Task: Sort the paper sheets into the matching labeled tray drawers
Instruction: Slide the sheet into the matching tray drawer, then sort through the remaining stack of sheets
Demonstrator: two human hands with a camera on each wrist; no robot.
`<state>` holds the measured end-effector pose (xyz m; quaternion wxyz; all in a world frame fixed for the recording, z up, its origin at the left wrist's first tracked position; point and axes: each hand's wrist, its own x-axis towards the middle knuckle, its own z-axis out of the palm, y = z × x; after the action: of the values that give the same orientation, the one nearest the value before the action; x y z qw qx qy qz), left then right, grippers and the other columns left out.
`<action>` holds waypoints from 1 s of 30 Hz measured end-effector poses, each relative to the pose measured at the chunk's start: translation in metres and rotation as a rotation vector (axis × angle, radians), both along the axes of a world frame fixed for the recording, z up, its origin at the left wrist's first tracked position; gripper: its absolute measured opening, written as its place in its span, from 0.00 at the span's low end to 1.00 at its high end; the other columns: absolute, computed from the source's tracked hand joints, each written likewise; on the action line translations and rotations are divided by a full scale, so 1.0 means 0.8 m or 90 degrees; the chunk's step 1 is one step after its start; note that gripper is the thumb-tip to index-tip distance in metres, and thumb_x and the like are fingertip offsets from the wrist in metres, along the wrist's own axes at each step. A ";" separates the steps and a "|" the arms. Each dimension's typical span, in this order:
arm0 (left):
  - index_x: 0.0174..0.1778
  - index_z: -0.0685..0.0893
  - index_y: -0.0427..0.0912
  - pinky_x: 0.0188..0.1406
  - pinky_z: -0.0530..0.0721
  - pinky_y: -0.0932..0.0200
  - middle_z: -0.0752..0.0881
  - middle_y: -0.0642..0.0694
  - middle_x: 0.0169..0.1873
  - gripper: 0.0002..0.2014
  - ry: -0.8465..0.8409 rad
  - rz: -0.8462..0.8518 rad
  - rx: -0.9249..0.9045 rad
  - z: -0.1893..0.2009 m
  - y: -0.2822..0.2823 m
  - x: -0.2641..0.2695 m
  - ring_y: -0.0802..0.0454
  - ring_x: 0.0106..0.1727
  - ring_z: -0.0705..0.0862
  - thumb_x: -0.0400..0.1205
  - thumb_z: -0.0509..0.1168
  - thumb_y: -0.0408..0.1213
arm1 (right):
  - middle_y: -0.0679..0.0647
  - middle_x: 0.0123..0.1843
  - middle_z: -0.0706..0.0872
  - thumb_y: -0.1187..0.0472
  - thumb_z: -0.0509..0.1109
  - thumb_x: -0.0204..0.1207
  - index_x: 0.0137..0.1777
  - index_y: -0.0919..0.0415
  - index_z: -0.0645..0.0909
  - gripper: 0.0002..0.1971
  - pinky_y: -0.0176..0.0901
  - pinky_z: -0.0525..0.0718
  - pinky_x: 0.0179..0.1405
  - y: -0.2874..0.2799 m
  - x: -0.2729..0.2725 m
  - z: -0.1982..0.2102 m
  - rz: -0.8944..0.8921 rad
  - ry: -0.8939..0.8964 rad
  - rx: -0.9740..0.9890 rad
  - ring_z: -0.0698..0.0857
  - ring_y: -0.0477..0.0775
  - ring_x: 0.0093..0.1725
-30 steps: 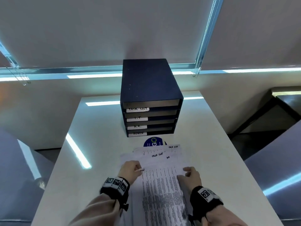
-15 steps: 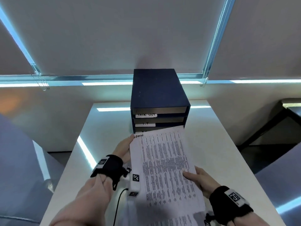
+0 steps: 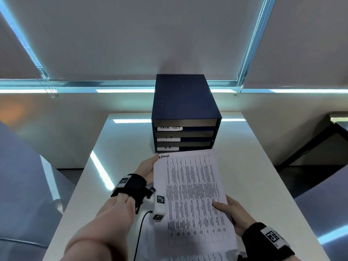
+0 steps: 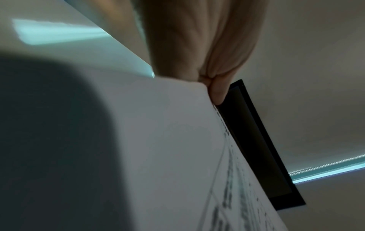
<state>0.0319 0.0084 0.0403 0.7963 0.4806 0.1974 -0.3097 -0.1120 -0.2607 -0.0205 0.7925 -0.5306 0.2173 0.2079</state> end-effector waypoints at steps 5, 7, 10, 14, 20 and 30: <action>0.64 0.78 0.31 0.57 0.84 0.41 0.84 0.32 0.58 0.21 0.008 -0.004 0.129 -0.031 -0.001 0.001 0.37 0.54 0.85 0.86 0.57 0.47 | 0.63 0.76 0.75 0.73 0.75 0.63 0.82 0.64 0.58 0.47 0.59 0.59 0.82 0.003 -0.012 -0.045 -0.047 0.038 -0.027 0.67 0.62 0.80; 0.68 0.77 0.31 0.64 0.81 0.38 0.83 0.31 0.63 0.24 0.011 -0.030 0.188 -0.058 0.001 0.002 0.37 0.59 0.85 0.84 0.61 0.48 | 0.70 0.77 0.70 0.74 0.73 0.69 0.82 0.66 0.57 0.43 0.55 0.56 0.83 0.006 -0.004 -0.046 -0.069 0.066 -0.057 0.65 0.64 0.80; 0.63 0.78 0.27 0.54 0.84 0.43 0.87 0.30 0.53 0.15 0.048 -0.061 0.194 -0.059 -0.004 -0.012 0.38 0.52 0.88 0.87 0.58 0.36 | 0.72 0.74 0.75 0.72 0.77 0.63 0.78 0.69 0.66 0.41 0.63 0.70 0.76 0.001 0.029 -0.040 -0.058 0.100 -0.086 0.77 0.69 0.72; 0.46 0.79 0.31 0.38 0.86 0.50 0.88 0.40 0.24 0.10 0.053 -0.102 0.228 -0.073 -0.004 -0.008 0.45 0.29 0.87 0.87 0.57 0.33 | 0.72 0.57 0.85 0.78 0.59 0.75 0.66 0.73 0.75 0.19 0.57 0.89 0.44 -0.018 0.087 -0.019 -0.005 0.155 -0.099 0.89 0.67 0.46; 0.57 0.81 0.30 0.32 0.87 0.55 0.91 0.37 0.39 0.12 0.054 -0.134 0.166 -0.077 0.000 0.015 0.44 0.37 0.91 0.84 0.61 0.34 | 0.77 0.64 0.80 0.80 0.56 0.77 0.69 0.72 0.73 0.21 0.67 0.79 0.63 -0.025 0.181 -0.029 0.068 0.140 -0.277 0.83 0.76 0.60; 0.69 0.71 0.38 0.24 0.84 0.57 0.85 0.37 0.45 0.16 -0.078 -0.099 0.353 -0.136 -0.028 0.060 0.48 0.27 0.81 0.85 0.54 0.27 | 0.58 0.65 0.84 0.62 0.78 0.70 0.70 0.59 0.76 0.28 0.50 0.90 0.41 -0.023 0.245 -0.037 0.132 0.182 -0.223 0.87 0.60 0.55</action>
<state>0.0800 -0.0138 -0.0682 0.6188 0.7115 0.1887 -0.2743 0.0841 -0.2791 -0.0504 0.6239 -0.6446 0.3045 0.3200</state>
